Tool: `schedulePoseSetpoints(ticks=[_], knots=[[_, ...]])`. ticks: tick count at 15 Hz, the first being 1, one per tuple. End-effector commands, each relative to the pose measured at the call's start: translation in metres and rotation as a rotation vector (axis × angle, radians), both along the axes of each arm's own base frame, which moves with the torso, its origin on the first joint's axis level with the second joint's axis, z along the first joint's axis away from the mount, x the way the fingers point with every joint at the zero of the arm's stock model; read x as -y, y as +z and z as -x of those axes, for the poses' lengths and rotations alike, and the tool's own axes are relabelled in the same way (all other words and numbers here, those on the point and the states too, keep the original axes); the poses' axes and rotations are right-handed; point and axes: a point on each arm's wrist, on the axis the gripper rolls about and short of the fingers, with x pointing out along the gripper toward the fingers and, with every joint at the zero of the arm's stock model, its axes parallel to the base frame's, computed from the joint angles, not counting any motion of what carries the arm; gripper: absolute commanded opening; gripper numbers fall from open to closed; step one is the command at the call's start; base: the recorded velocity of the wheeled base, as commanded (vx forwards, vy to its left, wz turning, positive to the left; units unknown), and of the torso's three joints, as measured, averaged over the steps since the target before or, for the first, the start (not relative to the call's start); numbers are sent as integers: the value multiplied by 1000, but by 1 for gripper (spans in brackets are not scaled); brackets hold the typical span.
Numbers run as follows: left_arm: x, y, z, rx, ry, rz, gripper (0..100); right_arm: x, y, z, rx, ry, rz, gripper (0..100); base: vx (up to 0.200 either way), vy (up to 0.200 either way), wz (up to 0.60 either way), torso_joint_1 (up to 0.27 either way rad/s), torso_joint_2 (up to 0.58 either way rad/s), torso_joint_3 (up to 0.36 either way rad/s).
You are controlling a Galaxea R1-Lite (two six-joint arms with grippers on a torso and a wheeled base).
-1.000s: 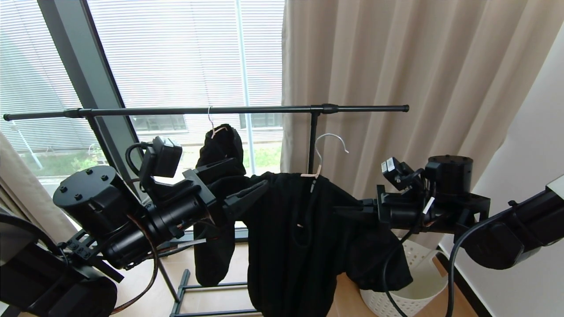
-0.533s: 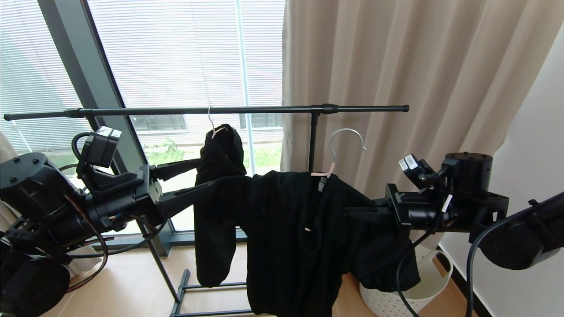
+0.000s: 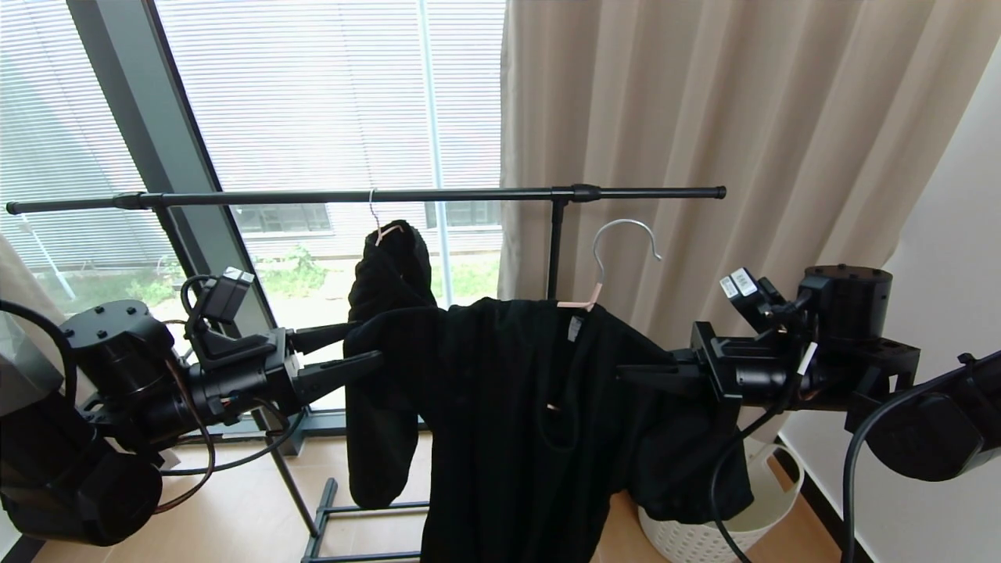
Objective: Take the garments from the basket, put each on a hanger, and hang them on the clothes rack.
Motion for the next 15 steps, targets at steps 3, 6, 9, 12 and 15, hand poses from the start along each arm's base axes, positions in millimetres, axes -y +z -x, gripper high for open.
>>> schedulePoseSetpoints(ticks=[3,6,9,12,15], knots=[[4,-23,-11,-65,-13,-3,100,0,2,1,8,1,-1,0,0,0,0,0,0,0],[5,-25,-12,-72,-11,-3,0,0,3,1,13,1,-2,0,0,0,0,0,0,0],[3,-26,-12,-59,-5,-12,0,2,5,0,19,-5,-4,0,0,0,0,0,0,0],[-1,-25,-17,-46,7,-12,0,8,7,-4,29,-27,-6,0,0,0,0,0,0,0],[-19,-21,-25,-17,64,-10,0,14,13,-5,44,-47,-10,0,0,0,0,0,0,0]])
